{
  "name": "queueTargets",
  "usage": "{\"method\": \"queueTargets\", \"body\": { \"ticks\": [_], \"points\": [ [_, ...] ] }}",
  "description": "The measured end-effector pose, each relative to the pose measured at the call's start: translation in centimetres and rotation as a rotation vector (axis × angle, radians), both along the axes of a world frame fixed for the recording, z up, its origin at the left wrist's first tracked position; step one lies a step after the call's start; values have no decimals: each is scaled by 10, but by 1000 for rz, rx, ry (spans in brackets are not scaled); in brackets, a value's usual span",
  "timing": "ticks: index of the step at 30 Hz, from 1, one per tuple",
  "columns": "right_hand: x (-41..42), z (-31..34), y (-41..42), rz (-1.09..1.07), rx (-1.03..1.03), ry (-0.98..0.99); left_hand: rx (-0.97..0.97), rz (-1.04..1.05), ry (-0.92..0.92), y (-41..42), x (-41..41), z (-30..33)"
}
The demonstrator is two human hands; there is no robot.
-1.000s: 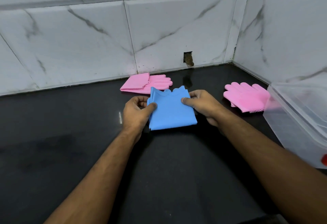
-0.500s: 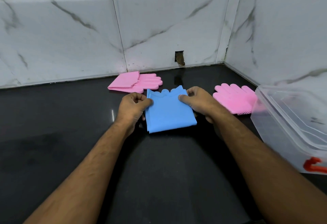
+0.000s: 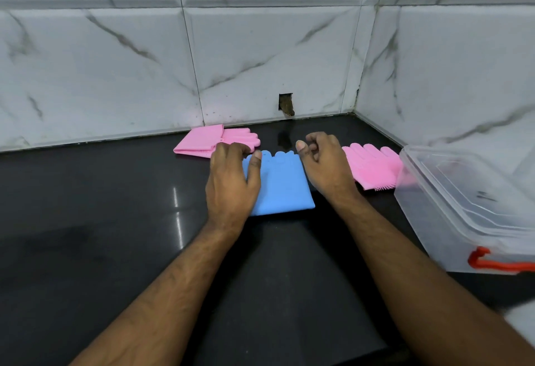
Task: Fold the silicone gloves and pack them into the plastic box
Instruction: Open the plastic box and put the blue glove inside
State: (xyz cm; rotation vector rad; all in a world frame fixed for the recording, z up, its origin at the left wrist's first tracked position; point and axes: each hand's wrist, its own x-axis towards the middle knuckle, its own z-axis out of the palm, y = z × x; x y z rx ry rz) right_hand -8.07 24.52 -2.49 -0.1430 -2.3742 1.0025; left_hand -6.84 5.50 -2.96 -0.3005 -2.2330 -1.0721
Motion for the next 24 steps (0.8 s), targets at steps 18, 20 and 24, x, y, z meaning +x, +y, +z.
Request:
{"method": "queueTargets", "body": {
  "ticks": [18, 20, 24],
  "points": [
    [169, -19, -3, -239, 176, 157, -10, -405, 105, 61, 67, -2],
    [171, -20, 3, -228, 193, 78, -41, -441, 78, 65, 68, -6],
    [168, -14, 5, -258, 230, 77, -96, -515, 79, 66, 67, -13]
  ]
}}
